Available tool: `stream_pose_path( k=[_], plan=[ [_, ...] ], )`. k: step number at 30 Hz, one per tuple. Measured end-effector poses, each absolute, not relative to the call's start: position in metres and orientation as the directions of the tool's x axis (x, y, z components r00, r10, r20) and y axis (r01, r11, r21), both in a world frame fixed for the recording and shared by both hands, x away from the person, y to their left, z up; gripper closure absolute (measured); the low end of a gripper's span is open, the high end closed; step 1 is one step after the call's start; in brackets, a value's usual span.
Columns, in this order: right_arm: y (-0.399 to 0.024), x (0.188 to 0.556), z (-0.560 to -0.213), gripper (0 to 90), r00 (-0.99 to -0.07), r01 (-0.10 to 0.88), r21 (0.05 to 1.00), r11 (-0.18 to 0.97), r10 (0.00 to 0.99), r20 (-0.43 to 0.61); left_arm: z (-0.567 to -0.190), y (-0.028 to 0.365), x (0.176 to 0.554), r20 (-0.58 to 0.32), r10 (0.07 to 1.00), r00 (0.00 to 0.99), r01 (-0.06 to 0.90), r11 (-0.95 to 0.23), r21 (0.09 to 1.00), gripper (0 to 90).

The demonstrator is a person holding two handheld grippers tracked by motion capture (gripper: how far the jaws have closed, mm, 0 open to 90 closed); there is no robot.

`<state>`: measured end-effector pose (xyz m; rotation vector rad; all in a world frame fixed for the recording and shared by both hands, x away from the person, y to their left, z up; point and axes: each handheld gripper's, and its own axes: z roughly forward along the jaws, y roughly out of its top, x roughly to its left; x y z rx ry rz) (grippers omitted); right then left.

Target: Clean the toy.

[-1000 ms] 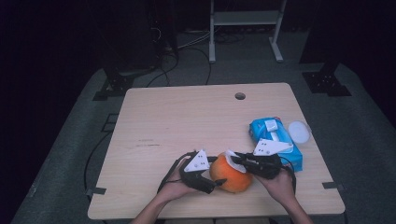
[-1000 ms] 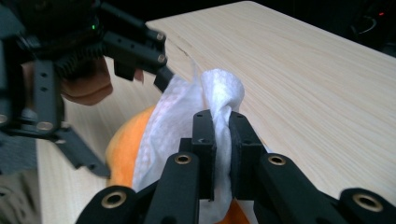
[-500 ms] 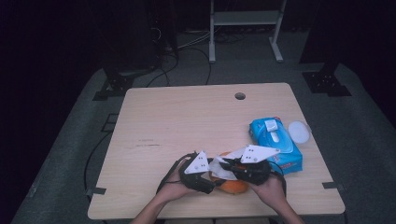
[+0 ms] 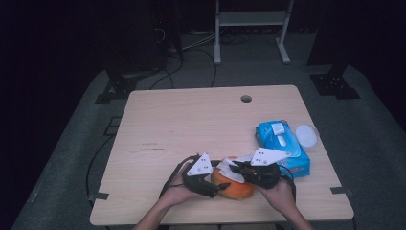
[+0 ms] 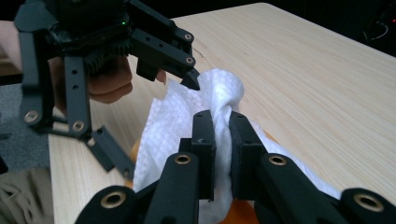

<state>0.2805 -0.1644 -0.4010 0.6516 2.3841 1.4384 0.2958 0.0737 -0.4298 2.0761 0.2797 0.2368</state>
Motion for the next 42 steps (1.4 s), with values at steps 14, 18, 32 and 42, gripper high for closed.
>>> stream_pose_path(
  k=[14, 18, 32, 42],
  plan=[
    [-0.166, 0.281, -0.406, 81.5, -0.847, 0.255, 0.874, 0.413, 0.531, -0.003, -0.43, 0.076, 0.3, 0.008, 0.299, 0.954, 0.141, -0.473, 0.869, 17.0],
    [-0.163, 0.28, -0.406, 81.5, -0.861, 0.238, 0.874, 0.424, 0.509, -0.012, -0.431, 0.079, 0.299, 0.028, 0.296, 0.955, 0.13, -0.498, 0.857, 25.1],
    [-0.16, 0.279, -0.407, 81.2, -0.863, 0.218, 0.873, 0.437, 0.503, -0.036, -0.43, 0.075, 0.3, 0.009, 0.307, 0.952, 0.138, -0.455, 0.88, 20.3],
    [-0.176, 0.284, -0.41, 81.3, -0.837, 0.26, 0.869, 0.422, 0.547, -0.014, -0.437, 0.089, 0.304, -0.036, 0.315, 0.948, 0.182, -0.449, 0.875, 27.1]
  ],
)
